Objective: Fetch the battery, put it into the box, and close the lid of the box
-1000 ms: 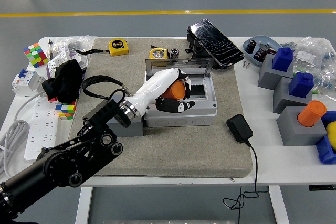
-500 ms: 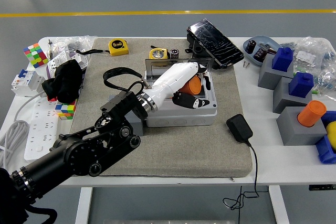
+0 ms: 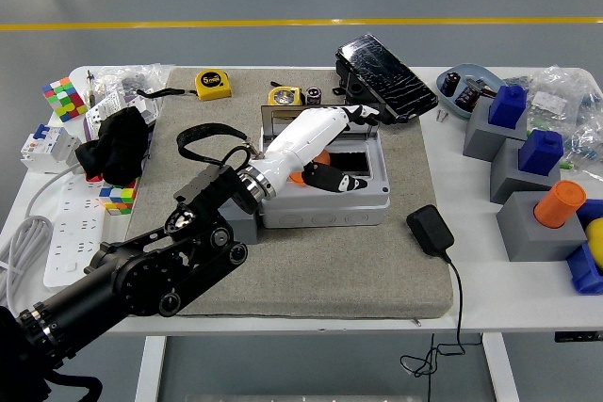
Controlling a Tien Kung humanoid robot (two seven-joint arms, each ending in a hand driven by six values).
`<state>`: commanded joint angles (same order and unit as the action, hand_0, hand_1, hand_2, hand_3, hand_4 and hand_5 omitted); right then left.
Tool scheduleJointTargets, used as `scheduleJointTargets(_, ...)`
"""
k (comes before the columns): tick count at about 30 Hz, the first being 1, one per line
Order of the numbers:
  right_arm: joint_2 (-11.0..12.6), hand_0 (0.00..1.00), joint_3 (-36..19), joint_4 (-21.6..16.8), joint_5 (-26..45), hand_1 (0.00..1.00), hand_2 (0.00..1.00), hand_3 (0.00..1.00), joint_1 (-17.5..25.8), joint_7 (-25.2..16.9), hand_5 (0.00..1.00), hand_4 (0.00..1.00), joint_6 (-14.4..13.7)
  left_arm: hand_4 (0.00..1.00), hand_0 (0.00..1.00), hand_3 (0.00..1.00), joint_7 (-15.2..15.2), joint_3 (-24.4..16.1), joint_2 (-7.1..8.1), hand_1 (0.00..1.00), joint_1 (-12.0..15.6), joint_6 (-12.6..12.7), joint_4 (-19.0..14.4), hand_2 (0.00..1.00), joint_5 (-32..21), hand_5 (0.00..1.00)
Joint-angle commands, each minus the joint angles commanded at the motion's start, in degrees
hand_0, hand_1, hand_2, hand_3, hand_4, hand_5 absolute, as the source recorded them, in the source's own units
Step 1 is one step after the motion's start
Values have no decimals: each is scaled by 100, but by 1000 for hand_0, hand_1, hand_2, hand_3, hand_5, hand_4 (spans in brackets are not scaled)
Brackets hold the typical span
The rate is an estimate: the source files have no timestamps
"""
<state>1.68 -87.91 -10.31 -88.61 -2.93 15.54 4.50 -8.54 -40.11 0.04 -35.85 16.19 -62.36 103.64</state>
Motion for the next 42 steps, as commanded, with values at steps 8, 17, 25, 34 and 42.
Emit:
scheduleJointTargets(8,-5,639,-11,0,-15,665,674,606,7,-5,586,993,-1,998,475,751,79,-285,173,630,256,-60,-522,678,-41,103)
scheduleJointTargets(17,-7,639,-25,0,21,665,674,606,12,-15,586,993,-12,998,481,695,356,-498,594,626,818,-230,-1084,653,-3,120)
scheduleJointTargets(25,-17,639,-16,0,35,665,674,605,18,-24,587,994,-11,998,493,649,416,-696,874,626,1235,-251,-1239,639,103,148)
scheduleJointTargets(34,-14,639,9,0,67,665,673,606,21,-32,587,994,-15,998,492,644,520,-655,988,620,1366,-298,-1244,631,119,144)
scheduleJointTargets(42,-15,639,37,0,93,665,674,606,17,-33,586,994,-13,998,489,641,546,-240,790,611,1164,-323,-1356,628,-89,154)
